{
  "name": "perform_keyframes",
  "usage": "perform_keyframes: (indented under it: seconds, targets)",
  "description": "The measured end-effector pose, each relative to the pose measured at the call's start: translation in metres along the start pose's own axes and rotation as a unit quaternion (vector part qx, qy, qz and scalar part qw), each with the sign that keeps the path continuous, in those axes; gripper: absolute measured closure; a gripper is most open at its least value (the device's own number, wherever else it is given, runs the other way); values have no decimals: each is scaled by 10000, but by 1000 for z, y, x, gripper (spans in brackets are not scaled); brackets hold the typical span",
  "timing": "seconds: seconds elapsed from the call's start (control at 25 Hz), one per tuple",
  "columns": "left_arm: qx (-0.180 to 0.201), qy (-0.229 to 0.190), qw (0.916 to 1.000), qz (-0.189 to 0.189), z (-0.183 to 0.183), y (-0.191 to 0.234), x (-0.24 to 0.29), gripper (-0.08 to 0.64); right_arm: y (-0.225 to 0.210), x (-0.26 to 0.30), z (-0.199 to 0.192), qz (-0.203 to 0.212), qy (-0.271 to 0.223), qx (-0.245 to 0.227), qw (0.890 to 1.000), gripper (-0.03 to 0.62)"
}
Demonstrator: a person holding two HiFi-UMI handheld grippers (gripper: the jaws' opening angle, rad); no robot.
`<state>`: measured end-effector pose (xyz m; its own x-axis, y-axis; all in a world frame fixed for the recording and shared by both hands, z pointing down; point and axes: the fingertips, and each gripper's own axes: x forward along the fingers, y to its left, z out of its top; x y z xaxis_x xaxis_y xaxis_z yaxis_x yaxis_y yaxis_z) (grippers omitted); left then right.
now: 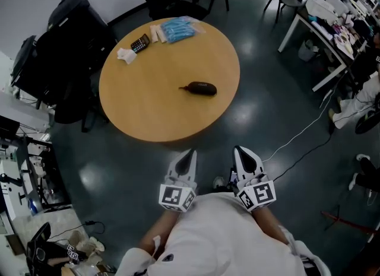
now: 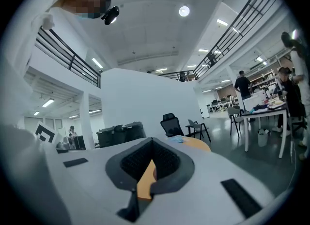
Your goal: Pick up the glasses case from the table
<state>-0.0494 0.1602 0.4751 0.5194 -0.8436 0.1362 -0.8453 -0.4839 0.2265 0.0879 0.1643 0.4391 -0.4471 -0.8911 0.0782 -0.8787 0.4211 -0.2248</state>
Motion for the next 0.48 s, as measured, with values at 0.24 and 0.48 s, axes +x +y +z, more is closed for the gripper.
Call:
perform_keyframes:
  seconds: [0.24, 0.48]
  targets:
    - [131, 131, 9990, 415, -17, 1, 15, 552, -21, 8, -1, 379, 73, -128, 9992, 577]
    - [883, 278, 9956, 149, -24, 21, 49, 552, -36, 45, -6, 312, 125, -75, 9994, 577]
